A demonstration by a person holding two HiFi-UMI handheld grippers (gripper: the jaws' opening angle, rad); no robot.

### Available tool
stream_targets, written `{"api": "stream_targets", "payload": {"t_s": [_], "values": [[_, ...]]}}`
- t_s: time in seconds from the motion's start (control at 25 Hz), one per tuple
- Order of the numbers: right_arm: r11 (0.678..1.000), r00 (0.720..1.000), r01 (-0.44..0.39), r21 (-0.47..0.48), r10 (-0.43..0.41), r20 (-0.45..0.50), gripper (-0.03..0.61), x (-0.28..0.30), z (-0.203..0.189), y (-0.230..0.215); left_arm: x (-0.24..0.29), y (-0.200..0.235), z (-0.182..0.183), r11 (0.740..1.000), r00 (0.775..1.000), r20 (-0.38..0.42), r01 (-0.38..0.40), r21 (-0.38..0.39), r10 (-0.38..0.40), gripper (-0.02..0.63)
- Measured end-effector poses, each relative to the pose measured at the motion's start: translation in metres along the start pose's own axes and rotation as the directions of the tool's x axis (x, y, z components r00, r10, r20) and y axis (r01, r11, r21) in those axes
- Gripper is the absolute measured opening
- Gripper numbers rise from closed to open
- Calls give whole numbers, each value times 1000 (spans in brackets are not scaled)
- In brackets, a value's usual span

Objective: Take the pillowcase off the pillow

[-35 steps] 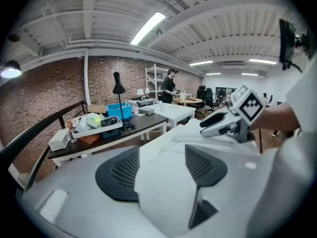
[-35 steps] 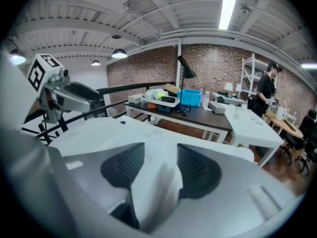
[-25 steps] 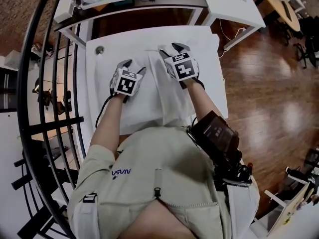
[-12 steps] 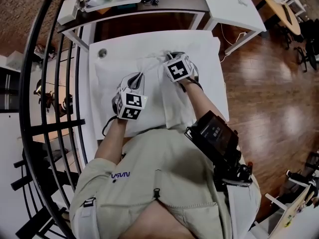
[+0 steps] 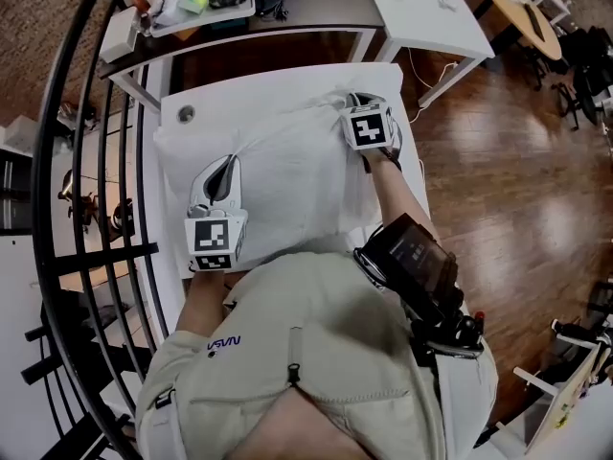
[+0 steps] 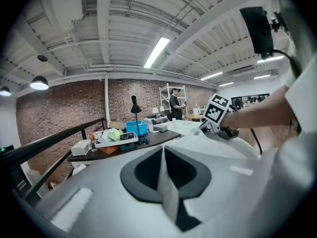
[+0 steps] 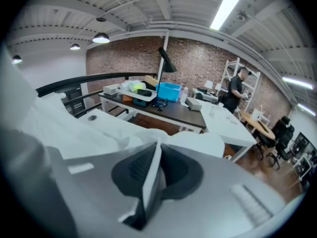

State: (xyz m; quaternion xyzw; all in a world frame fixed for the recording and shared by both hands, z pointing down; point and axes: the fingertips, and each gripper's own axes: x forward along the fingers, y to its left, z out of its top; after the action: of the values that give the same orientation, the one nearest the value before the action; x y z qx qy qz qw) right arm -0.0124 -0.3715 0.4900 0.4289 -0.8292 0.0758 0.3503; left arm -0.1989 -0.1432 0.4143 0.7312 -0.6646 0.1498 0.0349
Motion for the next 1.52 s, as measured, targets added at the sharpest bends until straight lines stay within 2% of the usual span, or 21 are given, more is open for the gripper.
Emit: {"api": "stream_targets", "payload": {"t_s": [0.12, 0.24, 0.36, 0.48, 0.56, 0.64, 0.84, 1.0, 1.12, 1.2, 1.32, 1.4, 1.52], "values": [[998, 1000, 14, 58, -14, -10, 12, 0, -10, -12, 10, 7, -10, 1000, 1000, -2, 4, -5, -4, 14], [998, 1000, 20, 58, -19, -7, 12, 10, -23, -10, 37, 14, -36, 1000, 999, -46, 5, -24, -6, 14], [993, 996, -68, 93, 62, 72, 25, 18, -25, -8, 61, 13, -62, 1000, 995, -93, 19, -5, -20, 17], [970, 981, -165, 180, 142, 133, 93, 13, -28, -10, 72, 5, -75, 998, 992, -120, 51, 26, -48, 34], [967, 975, -183, 179, 155, 157, 124, 6, -25, -10, 77, 4, -75, 998, 990, -130, 64, 26, -61, 50], [969, 973, -183, 163, 155, 174, 124, -1, -22, -7, 76, 3, -68, 997, 989, -128, 79, 21, -76, 78], [963, 952, -197, 183, 144, 269, 124, -41, -16, 6, 44, -8, -41, 990, 988, -68, 140, 0, -140, 150], [946, 937, -215, 242, 129, 325, 126, -90, -39, 30, 7, -34, -47, 971, 965, -105, 239, -6, -239, 187], [907, 931, -242, 346, 116, 346, 126, -123, -68, 48, -8, -55, -64, 951, 939, -148, 305, -56, -310, 213], [892, 934, -226, 391, 85, 346, 126, -141, -85, 55, -13, -69, -75, 936, 920, -172, 344, -70, -351, 233], [913, 946, -188, 363, 69, 317, 140, -158, -103, 71, -16, -94, -96, 906, 874, -248, 420, -46, -418, 297], [934, 955, -160, 319, 64, 290, 160, -166, -114, 85, -14, -104, -114, 889, 848, -304, 457, 0, -435, 321], [953, 969, -140, 269, 76, 234, 180, -171, -135, 110, -7, -105, -129, 888, 846, -327, 458, 44, -421, 315]]}}
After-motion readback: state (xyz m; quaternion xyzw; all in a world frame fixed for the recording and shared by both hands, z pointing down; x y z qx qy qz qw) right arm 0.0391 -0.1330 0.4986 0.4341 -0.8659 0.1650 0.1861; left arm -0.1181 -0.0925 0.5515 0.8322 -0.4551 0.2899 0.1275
